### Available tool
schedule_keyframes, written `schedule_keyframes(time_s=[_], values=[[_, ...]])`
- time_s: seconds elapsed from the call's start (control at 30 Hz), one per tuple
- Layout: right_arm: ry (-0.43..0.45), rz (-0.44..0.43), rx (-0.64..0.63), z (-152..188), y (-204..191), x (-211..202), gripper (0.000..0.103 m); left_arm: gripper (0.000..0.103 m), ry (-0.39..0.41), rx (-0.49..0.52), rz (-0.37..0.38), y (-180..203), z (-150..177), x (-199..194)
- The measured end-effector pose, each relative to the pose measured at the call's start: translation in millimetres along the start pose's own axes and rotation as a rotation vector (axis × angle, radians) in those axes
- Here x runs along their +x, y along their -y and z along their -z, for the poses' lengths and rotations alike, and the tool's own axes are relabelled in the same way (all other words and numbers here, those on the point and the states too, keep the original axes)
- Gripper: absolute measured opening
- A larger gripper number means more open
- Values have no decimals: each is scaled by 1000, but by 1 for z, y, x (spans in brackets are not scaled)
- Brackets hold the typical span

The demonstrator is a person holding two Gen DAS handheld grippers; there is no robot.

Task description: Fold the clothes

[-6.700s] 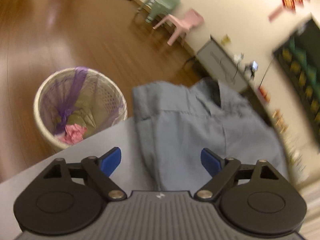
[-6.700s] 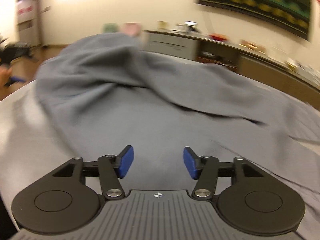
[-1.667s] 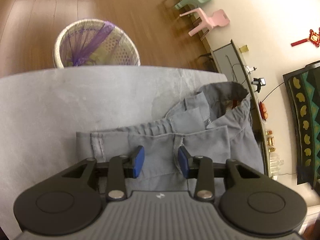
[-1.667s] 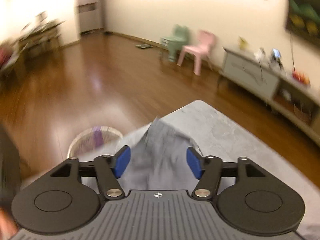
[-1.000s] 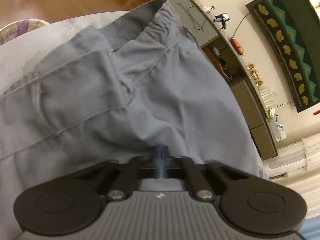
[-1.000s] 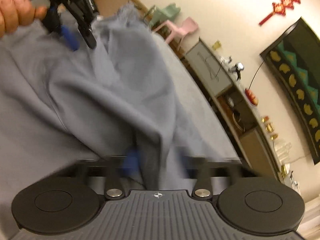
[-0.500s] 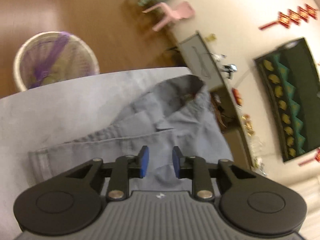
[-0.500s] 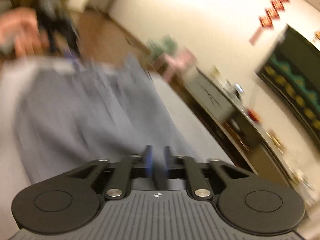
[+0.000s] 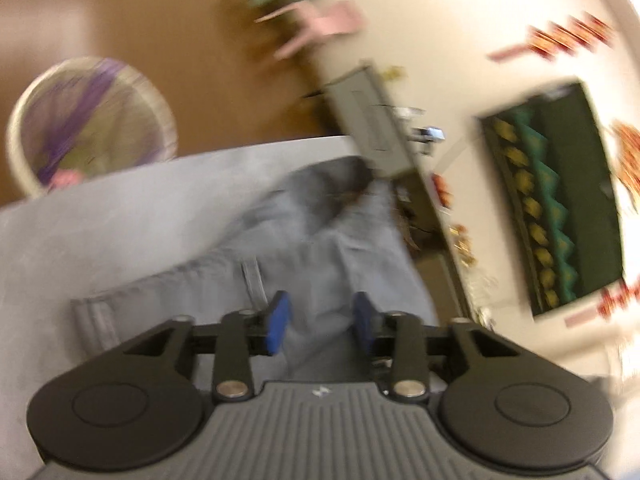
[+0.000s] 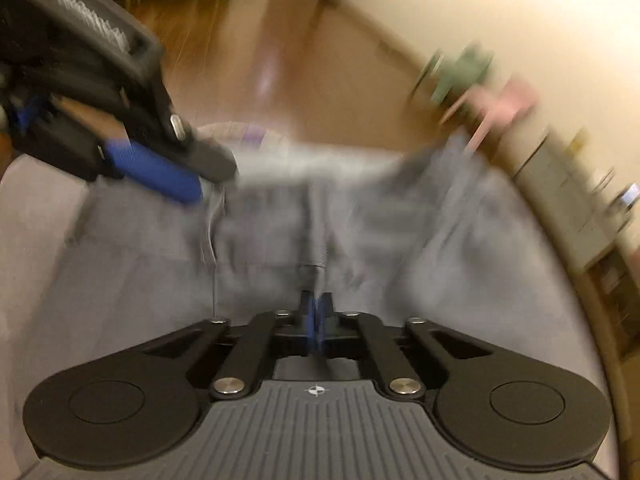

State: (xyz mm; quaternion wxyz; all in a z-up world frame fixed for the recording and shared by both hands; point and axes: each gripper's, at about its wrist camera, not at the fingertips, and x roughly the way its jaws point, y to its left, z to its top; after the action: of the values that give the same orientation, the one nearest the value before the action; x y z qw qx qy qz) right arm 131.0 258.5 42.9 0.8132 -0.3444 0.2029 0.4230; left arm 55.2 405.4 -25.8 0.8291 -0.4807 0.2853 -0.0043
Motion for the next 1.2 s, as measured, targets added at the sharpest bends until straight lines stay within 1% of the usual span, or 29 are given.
schedule_keyframes(time_s=[0.03, 0.07, 0.1, 0.13, 0.17, 0.2, 0.23, 0.3, 0.33, 0.37, 0.4, 0.43, 0.47, 0.5, 0.53, 0.6, 0.67, 0.7, 0.73, 0.8, 0.87, 0.9, 0.93, 0.97, 1.0, 1.03, 1.07, 1.1, 1.2], values=[[44, 45, -54, -4, -19, -17, 0, 69, 26, 29, 28, 7, 2, -5], [82, 88, -110, -6, -39, -31, 0, 76, 45, 56, 49, 14, 4, -9], [120, 131, -167, -9, -59, -46, 0, 86, 42, 83, 51, 19, 5, -8], [132, 149, -197, -5, -75, -48, 0, 82, 22, 104, 27, 22, 7, -3], [140, 162, -223, -1, -90, -48, 0, 75, -4, 115, -12, 22, 9, 2], [139, 168, -199, 3, -95, -47, 0, 37, -24, 118, -41, 20, 11, 7], [137, 173, -166, 7, -99, -44, 0, 13, -37, 110, -54, 16, 12, 9], [127, 142, -46, 17, -97, -47, 0, 7, -60, 94, -72, 6, 14, 12], [122, 124, 16, 22, -95, -48, 0, 7, -60, 90, -69, 2, 14, 9], [122, 99, 65, 30, -95, -56, 4, 7, -53, 84, -64, -2, 14, 5], [119, 67, 131, 39, -90, -68, 13, 6, -46, 68, -58, -5, 15, 2], [116, 34, 201, 49, -84, -81, 26, 6, -37, 43, -62, -9, 15, -1], [117, 3, 299, 63, -72, -100, 34, 6, -29, 18, -65, -12, 16, -3], [123, -12, 413, 83, -57, -119, 51, 7, -20, -7, -68, -16, 16, -6], [130, -24, 529, 103, -41, -138, 61, 7, -11, -31, -72, -19, 17, -8], [110, -22, 817, 156, -2, -169, 65, 11, 6, -81, -79, -26, 18, -13], [97, 10, 1107, 217, 41, -193, 68, 32, 19, -118, -89, -30, 20, -17], [93, 49, 1233, 246, 59, -203, 70, 50, 19, -107, -100, -26, 24, -15], [93, 92, 1354, 275, 75, -214, 74, 63, 23, -88, -110, -20, 29, -14], [134, 161, 1556, 326, 95, -233, 75, 64, 25, -21, -117, -7, 39, -13], [180, 239, 1732, 374, 110, -252, 76, 61, 9, 37, -113, 2, 47, -10], [198, 277, 1781, 392, 117, -260, 77, 52, 0, 61, -112, 5, 50, -8], [215, 315, 1824, 410, 125, -267, 77, 27, -7, 84, -116, 8, 51, -6], [231, 353, 1867, 427, 133, -274, 77, 12, -6, 99, -128, 9, 51, -5], [251, 376, 1903, 445, 140, -281, 77, 6, 1, 93, -142, 8, 51, -5], [272, 398, 1937, 462, 146, -288, 77, 3, 2, 58, -129, 3, 48, -4], [293, 419, 1971, 480, 153, -294, 78, 3, 2, 2, -93, -4, 46, -4], [307, 424, 2006, 490, 160, -290, 78, 2, 2, -40, -66, -10, 45, -4], [387, 427, 2100, 528, 176, -302, 78, 2, 4, -97, -33, -20, 43, -1]])
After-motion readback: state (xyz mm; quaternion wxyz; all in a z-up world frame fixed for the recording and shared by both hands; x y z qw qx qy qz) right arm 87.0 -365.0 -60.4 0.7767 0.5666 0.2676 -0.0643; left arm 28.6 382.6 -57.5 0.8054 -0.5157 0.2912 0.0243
